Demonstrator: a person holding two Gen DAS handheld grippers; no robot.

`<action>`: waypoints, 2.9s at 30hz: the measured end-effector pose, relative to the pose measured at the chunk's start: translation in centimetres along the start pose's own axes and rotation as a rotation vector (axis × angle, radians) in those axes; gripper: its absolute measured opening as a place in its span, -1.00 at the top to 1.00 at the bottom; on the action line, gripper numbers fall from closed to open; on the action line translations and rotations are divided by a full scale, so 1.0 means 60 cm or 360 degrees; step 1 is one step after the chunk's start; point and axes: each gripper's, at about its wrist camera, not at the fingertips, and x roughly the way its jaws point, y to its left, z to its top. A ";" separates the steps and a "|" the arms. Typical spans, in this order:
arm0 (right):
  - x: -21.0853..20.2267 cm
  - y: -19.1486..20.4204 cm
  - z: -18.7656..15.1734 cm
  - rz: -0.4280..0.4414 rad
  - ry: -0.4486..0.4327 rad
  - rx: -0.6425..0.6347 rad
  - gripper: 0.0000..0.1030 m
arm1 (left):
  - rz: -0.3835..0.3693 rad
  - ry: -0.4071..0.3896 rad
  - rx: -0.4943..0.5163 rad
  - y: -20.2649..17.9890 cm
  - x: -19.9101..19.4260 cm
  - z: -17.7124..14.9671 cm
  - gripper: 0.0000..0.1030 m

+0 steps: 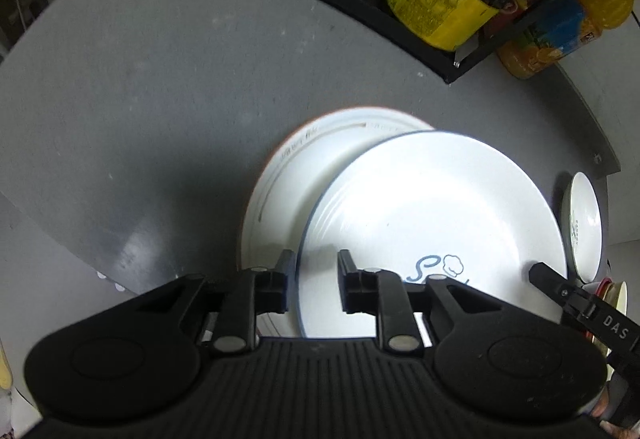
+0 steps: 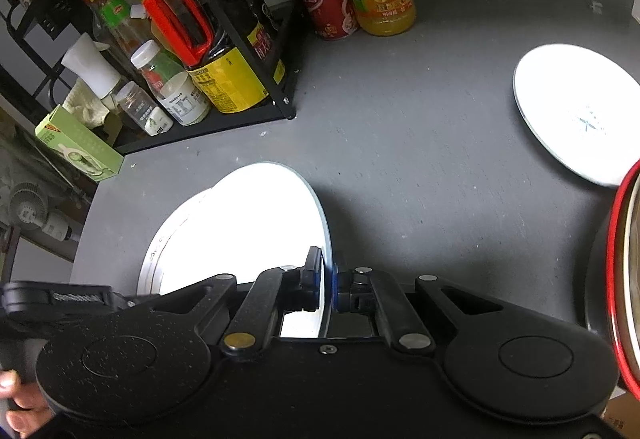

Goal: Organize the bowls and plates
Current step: 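Lower the 'Sweet' plate onto the flower-pattern plate and open both tools, then move both tools over to the 'BAKERY' plate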

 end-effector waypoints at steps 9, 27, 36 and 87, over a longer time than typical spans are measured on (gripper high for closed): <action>0.006 0.007 0.000 0.0004 -0.0010 0.0026 0.90 | 0.0119 -0.0098 -0.0013 0.027 -0.045 0.013 -0.15; 0.042 -0.002 -0.017 -0.0035 0.0031 0.0110 0.79 | 0.0064 0.0005 -0.0077 0.050 0.018 0.002 -0.06; 0.071 0.012 -0.024 -0.0030 0.0092 0.0074 0.76 | 0.0095 -0.0061 -0.0057 0.056 0.016 0.017 0.02; -0.189 -0.034 -0.038 -0.0298 -0.0333 0.0067 -0.88 | -0.0116 -0.0145 0.0611 -0.176 -0.105 -0.074 -0.99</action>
